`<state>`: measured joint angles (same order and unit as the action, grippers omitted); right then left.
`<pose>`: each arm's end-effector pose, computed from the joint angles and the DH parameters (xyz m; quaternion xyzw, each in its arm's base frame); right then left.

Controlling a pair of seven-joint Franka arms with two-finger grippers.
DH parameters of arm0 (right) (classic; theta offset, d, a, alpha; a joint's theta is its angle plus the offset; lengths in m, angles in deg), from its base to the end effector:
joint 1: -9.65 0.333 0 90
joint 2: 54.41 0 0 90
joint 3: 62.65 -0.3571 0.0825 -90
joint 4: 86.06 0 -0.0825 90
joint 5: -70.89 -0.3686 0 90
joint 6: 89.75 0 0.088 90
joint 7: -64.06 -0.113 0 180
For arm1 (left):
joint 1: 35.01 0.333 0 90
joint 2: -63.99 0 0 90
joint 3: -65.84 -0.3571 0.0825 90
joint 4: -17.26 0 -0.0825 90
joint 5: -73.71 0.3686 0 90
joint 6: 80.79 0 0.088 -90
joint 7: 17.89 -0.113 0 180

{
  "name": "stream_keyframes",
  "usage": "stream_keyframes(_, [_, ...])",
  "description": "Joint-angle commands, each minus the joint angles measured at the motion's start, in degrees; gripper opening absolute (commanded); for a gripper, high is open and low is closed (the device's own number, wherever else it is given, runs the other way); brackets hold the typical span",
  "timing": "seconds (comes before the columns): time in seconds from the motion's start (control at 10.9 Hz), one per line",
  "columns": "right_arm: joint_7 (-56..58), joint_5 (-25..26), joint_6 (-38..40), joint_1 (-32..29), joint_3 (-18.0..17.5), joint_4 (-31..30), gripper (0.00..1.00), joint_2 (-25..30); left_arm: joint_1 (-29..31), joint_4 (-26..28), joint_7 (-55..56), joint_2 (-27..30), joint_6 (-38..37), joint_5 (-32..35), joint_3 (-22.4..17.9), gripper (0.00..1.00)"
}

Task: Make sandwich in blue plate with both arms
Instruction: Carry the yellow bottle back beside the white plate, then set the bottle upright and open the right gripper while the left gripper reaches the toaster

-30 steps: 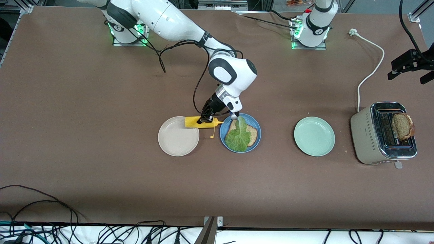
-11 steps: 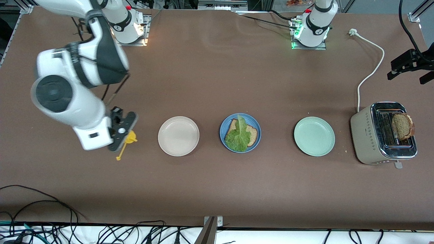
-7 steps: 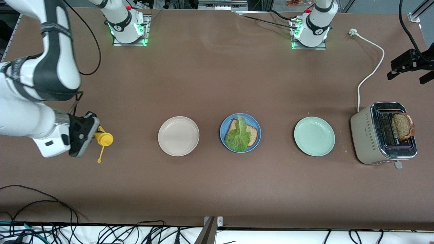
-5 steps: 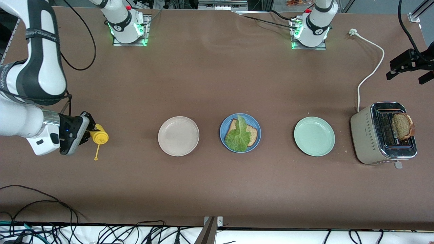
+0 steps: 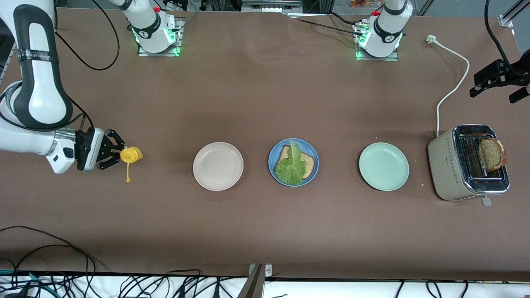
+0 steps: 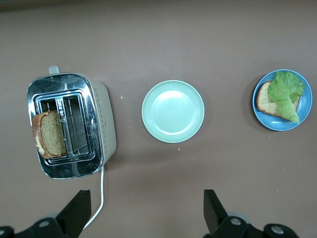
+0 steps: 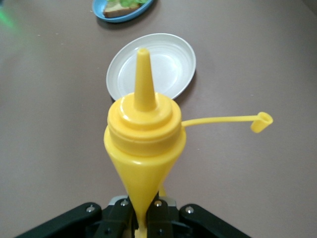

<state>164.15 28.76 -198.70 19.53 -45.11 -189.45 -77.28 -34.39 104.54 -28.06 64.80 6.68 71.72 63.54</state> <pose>0.6251 -0.0126 0.3648 -0.7683 -0.5694 -0.1388 0.2571 0.5297 0.0232 0.6849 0.9977 -0.0641 0.0107 0.0165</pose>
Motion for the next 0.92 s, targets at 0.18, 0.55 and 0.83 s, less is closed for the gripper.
stream_keyframes(0.18, [31.1, -13.6, 0.3, 0.3, 7.8, -11.6, 0.00, -1.1, 0.0, -1.2, -0.2, 0.1, -0.8, -1.6, 0.1, 1.00])
stream_keyframes(0.55, [43.3, -19.5, 8.7, 0.0, 12.7, -11.9, 0.00, -7.4, 1.0, -1.2, -1.4, -3.3, -0.5, -1.6, -0.3, 1.00])
stream_keyframes(0.83, [48.4, -22.1, 10.3, -0.4, 13.4, -11.8, 0.00, -10.3, 3.4, -1.2, -1.3, -7.4, 0.3, -0.9, -0.9, 1.00])
